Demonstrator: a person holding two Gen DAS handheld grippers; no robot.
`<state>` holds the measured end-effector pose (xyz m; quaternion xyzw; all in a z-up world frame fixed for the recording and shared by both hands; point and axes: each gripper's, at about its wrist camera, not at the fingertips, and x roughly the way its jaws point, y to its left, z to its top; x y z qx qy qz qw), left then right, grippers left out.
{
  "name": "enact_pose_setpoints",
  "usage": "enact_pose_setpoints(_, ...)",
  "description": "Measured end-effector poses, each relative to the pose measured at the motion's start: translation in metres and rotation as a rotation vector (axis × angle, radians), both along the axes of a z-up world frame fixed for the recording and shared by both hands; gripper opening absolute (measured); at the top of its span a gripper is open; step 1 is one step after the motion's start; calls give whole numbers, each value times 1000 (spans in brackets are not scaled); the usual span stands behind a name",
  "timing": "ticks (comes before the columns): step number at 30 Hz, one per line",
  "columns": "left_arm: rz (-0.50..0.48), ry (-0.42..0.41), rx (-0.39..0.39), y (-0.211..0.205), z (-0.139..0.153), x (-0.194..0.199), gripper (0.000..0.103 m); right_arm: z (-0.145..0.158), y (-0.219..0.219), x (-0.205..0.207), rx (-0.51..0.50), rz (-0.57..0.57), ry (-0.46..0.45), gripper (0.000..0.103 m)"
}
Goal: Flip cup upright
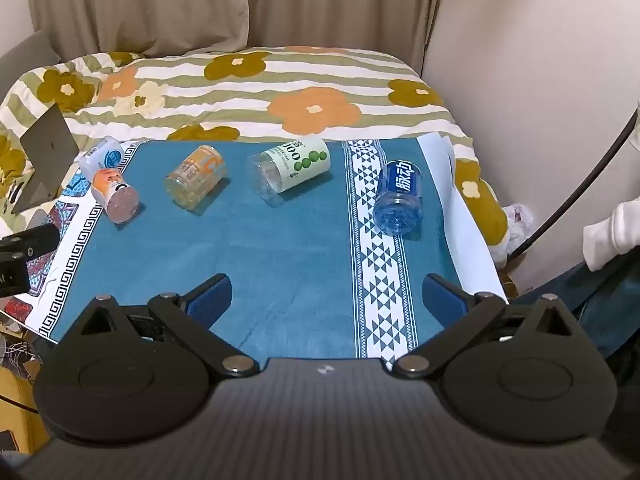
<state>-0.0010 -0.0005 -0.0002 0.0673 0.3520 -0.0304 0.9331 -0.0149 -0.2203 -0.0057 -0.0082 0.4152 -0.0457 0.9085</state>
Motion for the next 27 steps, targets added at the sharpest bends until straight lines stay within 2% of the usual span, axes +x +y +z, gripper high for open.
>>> enact_pose_setpoints(3, 5, 7, 17, -7, 0, 0, 103, 1, -1, 0, 3, -2, -2, 103)
enact_pose_setpoints(6, -1, 25, 2, -3, -1, 6, 103, -1, 0, 0, 6, -7, -7, 103)
enact_pose_setpoints(27, 3, 3, 3, 6, 4, 2, 103, 1, 1, 3, 17, 2, 5, 103)
